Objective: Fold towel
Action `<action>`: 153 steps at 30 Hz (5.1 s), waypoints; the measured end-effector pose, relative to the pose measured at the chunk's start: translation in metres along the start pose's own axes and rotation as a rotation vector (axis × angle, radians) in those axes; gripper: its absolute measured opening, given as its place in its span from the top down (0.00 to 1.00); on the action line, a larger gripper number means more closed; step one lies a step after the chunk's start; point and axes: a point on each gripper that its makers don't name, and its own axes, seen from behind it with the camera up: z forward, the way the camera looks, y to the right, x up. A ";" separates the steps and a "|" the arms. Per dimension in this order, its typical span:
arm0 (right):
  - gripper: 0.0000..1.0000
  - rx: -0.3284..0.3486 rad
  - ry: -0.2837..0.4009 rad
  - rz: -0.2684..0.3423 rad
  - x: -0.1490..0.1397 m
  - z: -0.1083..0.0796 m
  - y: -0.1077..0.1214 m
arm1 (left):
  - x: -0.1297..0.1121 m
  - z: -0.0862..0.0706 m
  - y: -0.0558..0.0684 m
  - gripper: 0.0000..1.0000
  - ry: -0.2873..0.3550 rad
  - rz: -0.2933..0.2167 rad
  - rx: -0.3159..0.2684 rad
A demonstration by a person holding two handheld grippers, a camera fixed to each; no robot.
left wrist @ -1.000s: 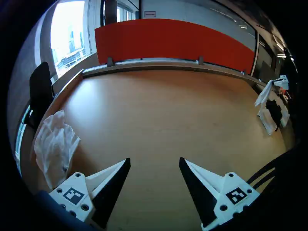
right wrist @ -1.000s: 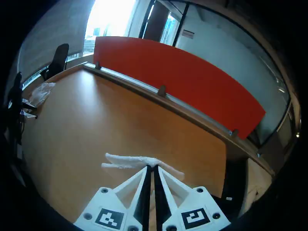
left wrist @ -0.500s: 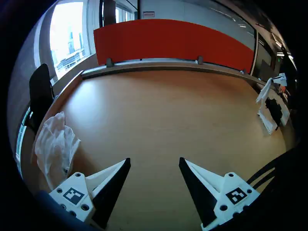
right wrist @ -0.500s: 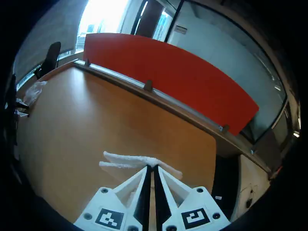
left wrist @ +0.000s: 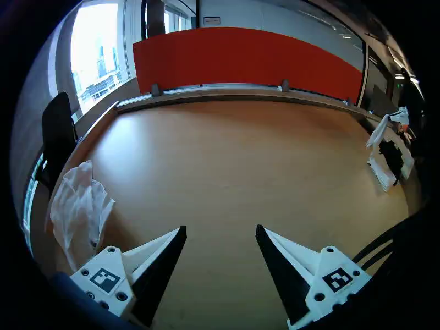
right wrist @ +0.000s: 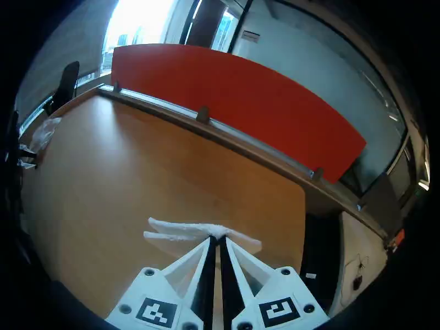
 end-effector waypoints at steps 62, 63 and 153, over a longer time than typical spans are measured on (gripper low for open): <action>0.95 -0.127 -0.380 0.192 -0.218 -0.047 0.031 | -0.003 -0.007 -0.001 0.06 0.001 0.024 0.000; 0.95 -0.129 -0.383 0.193 -0.220 -0.047 0.030 | -0.003 -0.007 -0.001 0.06 0.000 0.024 0.000; 0.00 -0.276 0.063 0.535 -0.117 -0.054 0.010 | 0.028 -0.011 -0.003 0.06 0.074 0.011 0.005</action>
